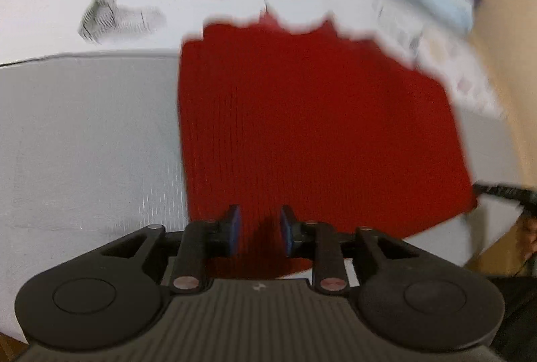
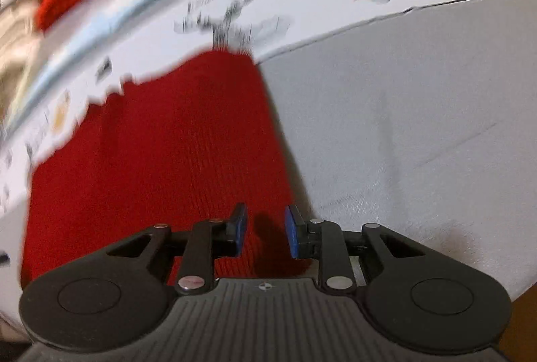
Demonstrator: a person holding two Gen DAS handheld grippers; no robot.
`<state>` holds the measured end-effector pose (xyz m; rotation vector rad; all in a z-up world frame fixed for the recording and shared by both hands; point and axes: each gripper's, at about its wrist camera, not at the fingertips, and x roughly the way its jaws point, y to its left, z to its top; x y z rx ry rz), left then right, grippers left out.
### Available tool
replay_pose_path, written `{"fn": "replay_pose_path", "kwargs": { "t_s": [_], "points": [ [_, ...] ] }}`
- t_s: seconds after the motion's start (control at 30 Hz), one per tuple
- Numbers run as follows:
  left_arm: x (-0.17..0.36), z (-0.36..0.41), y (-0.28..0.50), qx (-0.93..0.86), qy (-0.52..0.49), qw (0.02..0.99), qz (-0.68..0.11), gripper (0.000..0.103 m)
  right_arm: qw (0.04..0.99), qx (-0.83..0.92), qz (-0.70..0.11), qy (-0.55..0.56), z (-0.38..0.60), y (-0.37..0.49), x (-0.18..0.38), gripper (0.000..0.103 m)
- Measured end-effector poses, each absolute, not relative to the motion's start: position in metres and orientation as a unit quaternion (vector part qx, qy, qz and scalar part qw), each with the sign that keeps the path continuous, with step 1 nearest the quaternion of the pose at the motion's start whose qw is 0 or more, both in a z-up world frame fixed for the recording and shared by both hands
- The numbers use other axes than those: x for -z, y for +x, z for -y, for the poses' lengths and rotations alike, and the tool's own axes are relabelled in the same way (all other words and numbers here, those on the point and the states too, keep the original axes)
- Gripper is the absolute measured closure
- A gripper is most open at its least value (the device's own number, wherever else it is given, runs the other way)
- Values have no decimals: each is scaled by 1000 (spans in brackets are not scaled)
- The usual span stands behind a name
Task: Fold small clothes
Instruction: 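Lower the folded hem onto the sweater and open both tools, then lift both open tools away from the folded red sweater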
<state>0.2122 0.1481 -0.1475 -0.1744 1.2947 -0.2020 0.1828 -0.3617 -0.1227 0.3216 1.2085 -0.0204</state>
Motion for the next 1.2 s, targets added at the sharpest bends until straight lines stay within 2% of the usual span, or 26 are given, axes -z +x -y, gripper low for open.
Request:
{"fn": "replay_pose_path", "kwargs": {
  "t_s": [0.07, 0.1, 0.13, 0.27, 0.33, 0.4, 0.57, 0.63, 0.73, 0.83, 0.97, 1.13, 1.2],
  "points": [
    [165, -138, 217, 77, -42, 771, -631, 74, 796, 17, -596, 102, 355, 185, 138, 75],
    [170, -135, 219, 73, -31, 766, -638, 74, 788, 23, -609, 83, 352, 188, 145, 64],
    [169, -133, 221, 72, -29, 768, -636, 74, 780, 28, -620, 76, 353, 189, 150, 62],
    [153, -140, 225, 69, -59, 794, -601, 74, 787, 34, -606, 110, 363, 187, 140, 62],
    [161, -144, 227, 51, -56, 785, -615, 74, 799, 21, -591, 105, 365, 184, 132, 63],
    [171, -143, 226, 36, -33, 771, -635, 75, 778, 30, -622, 84, 370, 183, 146, 60],
    [152, -143, 224, 46, -59, 800, -596, 74, 791, 30, -604, 94, 376, 181, 136, 59],
    [158, -146, 225, 40, -57, 792, -606, 74, 803, 26, -588, 93, 375, 181, 128, 59],
    [172, -145, 223, 19, -14, 773, -634, 74, 781, 39, -620, 67, 376, 177, 142, 58],
    [153, -155, 219, 19, -46, 795, -604, 74, 788, 43, -610, 66, 376, 178, 136, 58],
    [113, -178, 205, 7, -90, 843, -530, 66, 834, 41, -548, 48, 365, 172, 102, 57],
    [62, -202, 180, -28, -76, 873, -481, 65, 879, 23, -474, 48, 338, 166, 53, 57],
    [44, -208, 166, -30, -73, 888, -453, 62, 891, 4, -452, 52, 319, 158, 37, 57]
  ]
}}
